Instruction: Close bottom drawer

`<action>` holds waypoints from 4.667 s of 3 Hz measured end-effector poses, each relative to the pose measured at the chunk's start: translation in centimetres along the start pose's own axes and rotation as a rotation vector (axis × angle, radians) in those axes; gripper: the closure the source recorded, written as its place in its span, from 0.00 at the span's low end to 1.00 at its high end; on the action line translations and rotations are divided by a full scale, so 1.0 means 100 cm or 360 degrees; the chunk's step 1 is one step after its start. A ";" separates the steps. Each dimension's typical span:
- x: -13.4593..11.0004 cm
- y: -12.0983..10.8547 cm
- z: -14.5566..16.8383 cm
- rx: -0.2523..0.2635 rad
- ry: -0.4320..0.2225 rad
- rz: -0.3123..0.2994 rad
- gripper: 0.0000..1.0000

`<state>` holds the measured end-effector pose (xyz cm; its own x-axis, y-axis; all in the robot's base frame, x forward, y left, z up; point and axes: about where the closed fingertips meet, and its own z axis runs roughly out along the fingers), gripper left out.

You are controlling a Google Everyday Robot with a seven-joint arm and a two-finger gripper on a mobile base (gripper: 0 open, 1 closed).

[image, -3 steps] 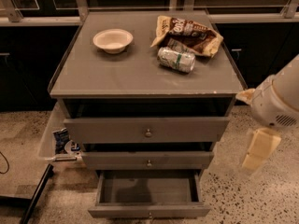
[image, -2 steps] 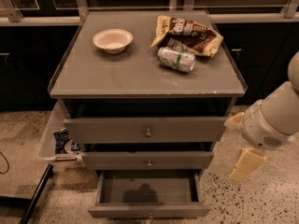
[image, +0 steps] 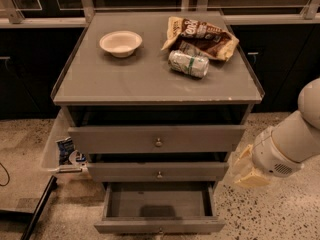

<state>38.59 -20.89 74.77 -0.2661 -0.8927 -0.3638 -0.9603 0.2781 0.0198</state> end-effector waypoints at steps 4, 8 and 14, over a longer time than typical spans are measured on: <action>0.034 -0.010 0.112 -0.0030 -0.0279 0.0061 1.00; 0.082 -0.014 0.223 -0.0167 -0.0277 0.0180 1.00; 0.168 -0.039 0.444 -0.0287 -0.0480 0.0286 1.00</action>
Offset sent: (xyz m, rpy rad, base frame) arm -0.0042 0.0029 -0.0635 0.1014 -0.0236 -0.0380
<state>41.60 -21.21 27.25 -0.4203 -0.6837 -0.5965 -0.9072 0.3296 0.2614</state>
